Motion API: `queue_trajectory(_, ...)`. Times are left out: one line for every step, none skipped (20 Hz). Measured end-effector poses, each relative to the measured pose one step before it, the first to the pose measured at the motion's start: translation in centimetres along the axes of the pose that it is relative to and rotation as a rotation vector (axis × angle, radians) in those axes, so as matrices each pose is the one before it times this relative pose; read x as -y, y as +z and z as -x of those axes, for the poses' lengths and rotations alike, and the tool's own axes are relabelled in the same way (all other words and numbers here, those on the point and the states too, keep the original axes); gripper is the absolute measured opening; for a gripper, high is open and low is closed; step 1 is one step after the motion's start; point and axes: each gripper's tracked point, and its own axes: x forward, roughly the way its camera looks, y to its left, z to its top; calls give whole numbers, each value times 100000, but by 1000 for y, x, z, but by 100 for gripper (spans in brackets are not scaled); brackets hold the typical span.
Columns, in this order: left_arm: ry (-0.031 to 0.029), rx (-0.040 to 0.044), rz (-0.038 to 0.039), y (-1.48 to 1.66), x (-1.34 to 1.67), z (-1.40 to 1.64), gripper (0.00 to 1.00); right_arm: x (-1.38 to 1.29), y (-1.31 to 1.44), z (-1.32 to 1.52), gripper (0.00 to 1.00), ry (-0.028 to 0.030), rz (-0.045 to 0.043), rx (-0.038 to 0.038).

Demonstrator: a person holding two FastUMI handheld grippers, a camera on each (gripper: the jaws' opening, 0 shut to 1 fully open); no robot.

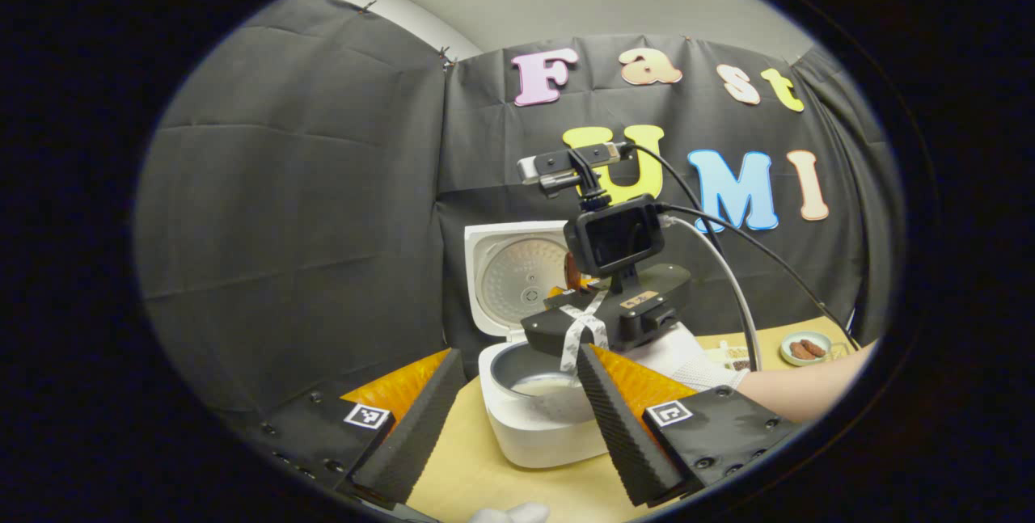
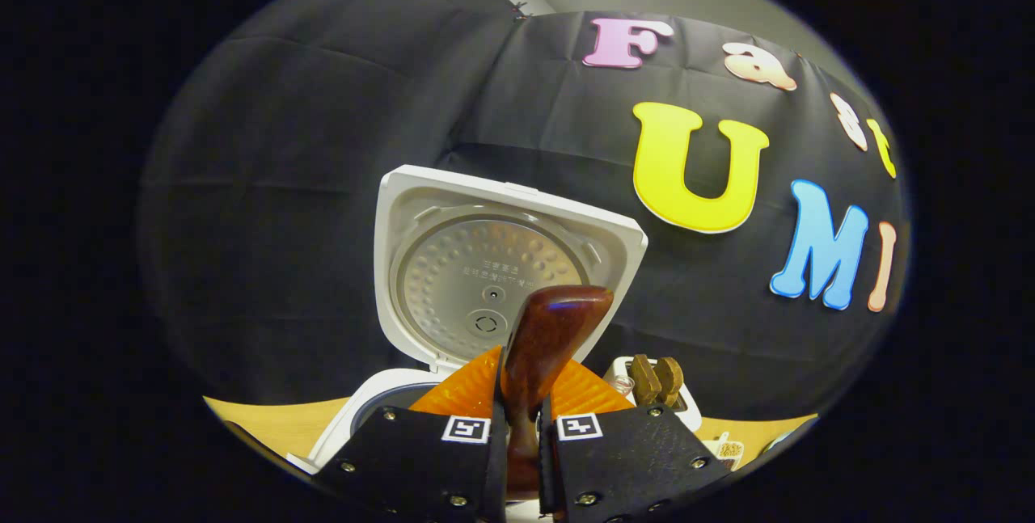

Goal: Close the left gripper, press the button to open the rice cooker; take a wooden spoon from the chopstick holder with the right hand, scoop a spoonful of rice and pour it into the rice cooker, then put the wooden spoon back into the chopstick holder.

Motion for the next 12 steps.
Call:
queue_trajectory(172,470,-924,218,-37,-48,99,124,325,71,16,105,5288,2412)
queue_trajectory(-66,223,-706,-150,-50,225,99,-300,3,35,16,604,2800,622)
queue_trajectory(-261,85,54,-60,70,249,99,-56,-240,161,16,1066,32,-500)
queue_trajectory(-317,-126,-96,-16,243,-148,100,-98,-145,-31,16,1341,-1233,-950)
queue_trajectory(-76,-9,-117,55,12,105,100,117,-103,100,16,113,-1790,-778)
queue_trajectory(-117,63,-72,160,-65,116,100,41,16,-188,16,-375,-2924,-259)
queue_trajectory(-12,-24,24,6,-111,44,99,58,75,-90,16,325,-5533,-844)
queue_trajectory(-113,-35,64,-32,-12,0,99,125,-69,-109,16,-111,-6029,-678)
queue_trajectory(-59,-37,-40,58,-24,50,99,137,195,129,16,1028,-9096,-1317)
queue_trajectory(-61,16,23,-38,-21,-196,99,747,522,270,16,224,-9216,-43)
queue_trajectory(-176,-21,-124,126,33,-34,99,742,235,160,16,-56,-10473,-1150)
queue_trajectory(-288,137,-53,178,70,-100,100,997,61,104,16,-15,-11717,-1761)
